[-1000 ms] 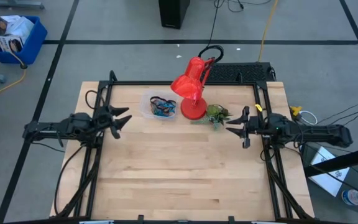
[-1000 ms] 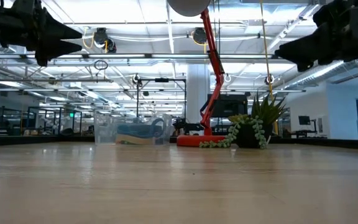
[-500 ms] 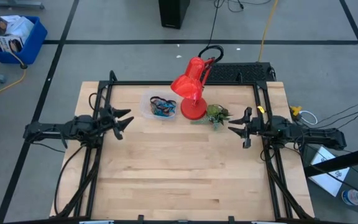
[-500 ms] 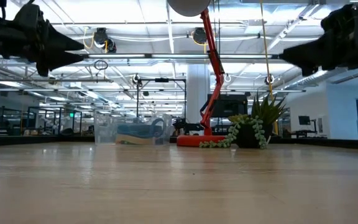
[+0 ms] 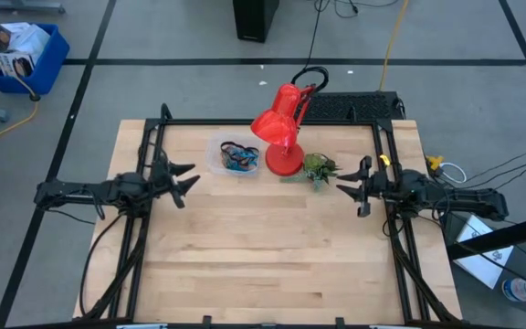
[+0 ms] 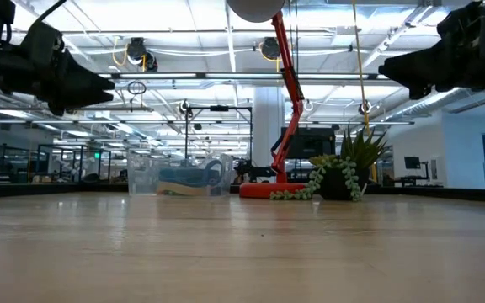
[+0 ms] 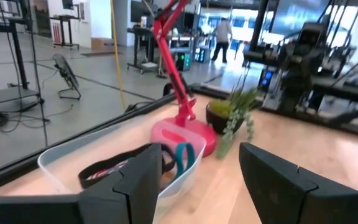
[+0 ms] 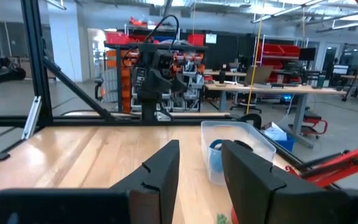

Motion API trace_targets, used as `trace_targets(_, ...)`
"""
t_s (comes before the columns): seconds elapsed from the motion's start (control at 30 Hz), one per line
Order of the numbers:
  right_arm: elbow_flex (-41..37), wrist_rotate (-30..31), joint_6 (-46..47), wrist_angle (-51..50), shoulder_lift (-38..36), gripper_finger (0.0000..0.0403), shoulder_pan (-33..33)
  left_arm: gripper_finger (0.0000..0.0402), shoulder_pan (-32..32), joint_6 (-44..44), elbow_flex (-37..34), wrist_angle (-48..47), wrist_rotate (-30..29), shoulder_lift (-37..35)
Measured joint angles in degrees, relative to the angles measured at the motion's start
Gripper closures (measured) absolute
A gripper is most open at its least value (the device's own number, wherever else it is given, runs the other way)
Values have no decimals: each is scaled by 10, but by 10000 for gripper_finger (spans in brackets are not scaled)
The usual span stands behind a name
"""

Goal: Pick and place rubber bands into bin
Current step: Return to Home Position

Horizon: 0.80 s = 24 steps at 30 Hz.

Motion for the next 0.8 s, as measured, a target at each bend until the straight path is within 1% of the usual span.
trace_targets(0.1, 0, 0, -5, -10, 0, 287, 0, 178, 0, 14, 0, -14, 0, 0)
trace_targets(0.23, 0, 4, -40, -25, 0, 287, 0, 178, 0, 15, 0, -18, 0, 0)
trace_targets(0.3, -1, 27, -45, -21, -2, 287, 0, 178, 0, 15, 0, -18, 0, 0)
trace_targets(0.4, -1, 94, -45, -22, -14, 287, 0, 179, 0, 13, 0, -18, 0, 0)
trace_targets(0.47, -1, 121, -42, -31, -24, 287, 0, 178, 0, 9, 0, -18, 0, 0)
trace_targets(0.63, -1, 105, -39, -42, -61, 287, 0, 179, 0, 8, 0, -18, 0, 0)
trace_targets(0.8, -2, 105, -45, -30, -57, 287, 0, 178, 0, 9, 0, -18, 0, 0)
